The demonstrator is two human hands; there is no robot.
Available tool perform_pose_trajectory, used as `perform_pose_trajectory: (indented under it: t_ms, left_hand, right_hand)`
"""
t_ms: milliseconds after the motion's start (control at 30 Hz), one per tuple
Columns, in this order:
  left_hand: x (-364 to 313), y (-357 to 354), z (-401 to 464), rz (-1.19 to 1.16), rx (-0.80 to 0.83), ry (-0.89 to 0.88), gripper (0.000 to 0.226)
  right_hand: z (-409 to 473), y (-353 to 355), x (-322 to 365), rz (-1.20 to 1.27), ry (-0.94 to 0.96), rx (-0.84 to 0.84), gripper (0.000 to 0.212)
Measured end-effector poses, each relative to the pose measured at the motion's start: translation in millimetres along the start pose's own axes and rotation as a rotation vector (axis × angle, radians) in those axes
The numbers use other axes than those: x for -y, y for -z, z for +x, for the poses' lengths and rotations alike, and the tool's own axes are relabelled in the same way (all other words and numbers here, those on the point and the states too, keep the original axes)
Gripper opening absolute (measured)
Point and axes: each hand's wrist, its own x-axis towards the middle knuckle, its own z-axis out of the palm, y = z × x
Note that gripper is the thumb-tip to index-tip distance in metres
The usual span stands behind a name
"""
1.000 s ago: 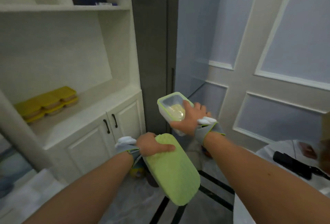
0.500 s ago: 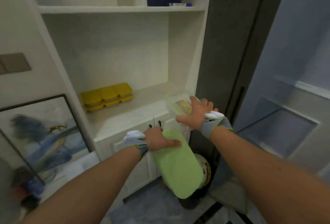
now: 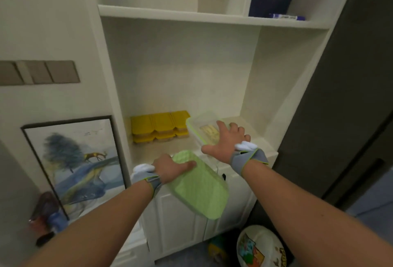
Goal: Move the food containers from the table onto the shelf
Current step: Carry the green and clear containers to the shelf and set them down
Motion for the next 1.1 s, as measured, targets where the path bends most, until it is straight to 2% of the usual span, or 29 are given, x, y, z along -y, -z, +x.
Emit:
perform_pose_trajectory:
  t_ms: [200,300,400,533,733,833,933,1033,1100]
  left_hand:
    - [12,-4,57,-0.375,-0.033,0.134,0.075]
    - [23,-11,93,-0.504,-0.053,0.230,0.079]
    - [33,-17,119,-0.516,-0.070,0.323,0.085]
    - [49,-21,152,-0.501,-0.092,0.494,0.110]
    - [71,-20,197,-0.584,-0.157,0.613,0.116]
    - [77,-27,207,-0.461,-0.240,0.633,0.095]
    - [73,-35,200,-0.221,-0.343,0.520,0.064]
    - [61,-44,181,0.202,-0.402,0.385,0.073]
    - [50,-55,170,0.403,-0.444,0.126,0.081]
  right_hand:
    - [58,-14,15,0.027,0.034,-0.006,0.112]
    - [101,-31,19,0.029,0.088,-0.007,0.112]
    - [129,-48,18,0.068,0.142,-0.016,0.111]
    - [170,-80,20,0.112,0.218,-0.001,0.108]
    - [219,-111,21,0.152,0.268,0.027,0.105]
    - [231,-117,24,0.196,0.283,0.070,0.104]
    - [238,-115,27,0.201,0.288,0.107,0.104]
    - [243,-109,32,0.205,0.315,0.125,0.105]
    - [243,-106,36,0.218,0.336,0.117,0.105]
